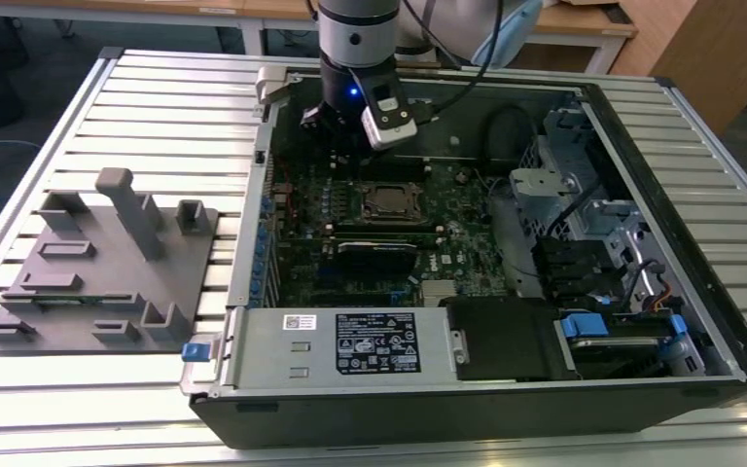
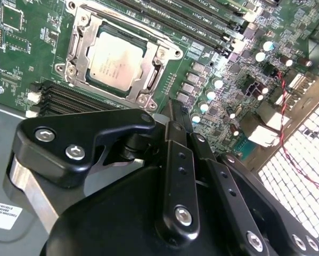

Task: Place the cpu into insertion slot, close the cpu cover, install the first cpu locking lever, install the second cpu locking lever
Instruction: 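Install the first cpu locking lever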

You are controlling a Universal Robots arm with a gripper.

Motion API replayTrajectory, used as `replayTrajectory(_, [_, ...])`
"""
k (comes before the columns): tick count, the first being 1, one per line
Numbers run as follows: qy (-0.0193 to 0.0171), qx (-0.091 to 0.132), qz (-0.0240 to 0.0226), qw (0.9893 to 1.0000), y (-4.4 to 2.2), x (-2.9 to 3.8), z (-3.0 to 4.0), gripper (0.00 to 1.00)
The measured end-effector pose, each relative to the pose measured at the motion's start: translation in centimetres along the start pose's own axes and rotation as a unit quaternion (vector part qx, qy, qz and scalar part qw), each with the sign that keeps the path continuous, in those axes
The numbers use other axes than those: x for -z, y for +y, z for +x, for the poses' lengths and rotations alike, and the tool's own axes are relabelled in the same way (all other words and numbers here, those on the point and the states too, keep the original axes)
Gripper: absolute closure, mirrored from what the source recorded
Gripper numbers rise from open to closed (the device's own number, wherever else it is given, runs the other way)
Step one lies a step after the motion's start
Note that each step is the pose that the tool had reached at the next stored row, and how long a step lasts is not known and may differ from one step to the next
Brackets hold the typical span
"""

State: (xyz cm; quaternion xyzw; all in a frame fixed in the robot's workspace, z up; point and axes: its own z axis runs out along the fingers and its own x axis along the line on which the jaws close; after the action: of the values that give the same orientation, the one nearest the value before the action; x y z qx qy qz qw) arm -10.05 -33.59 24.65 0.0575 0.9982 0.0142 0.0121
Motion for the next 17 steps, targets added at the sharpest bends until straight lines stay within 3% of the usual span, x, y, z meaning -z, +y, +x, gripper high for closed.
replayTrajectory(17, [0.0, 0.0, 0.0, 1.0, -0.02, 0.21, 0.24, 0.9])
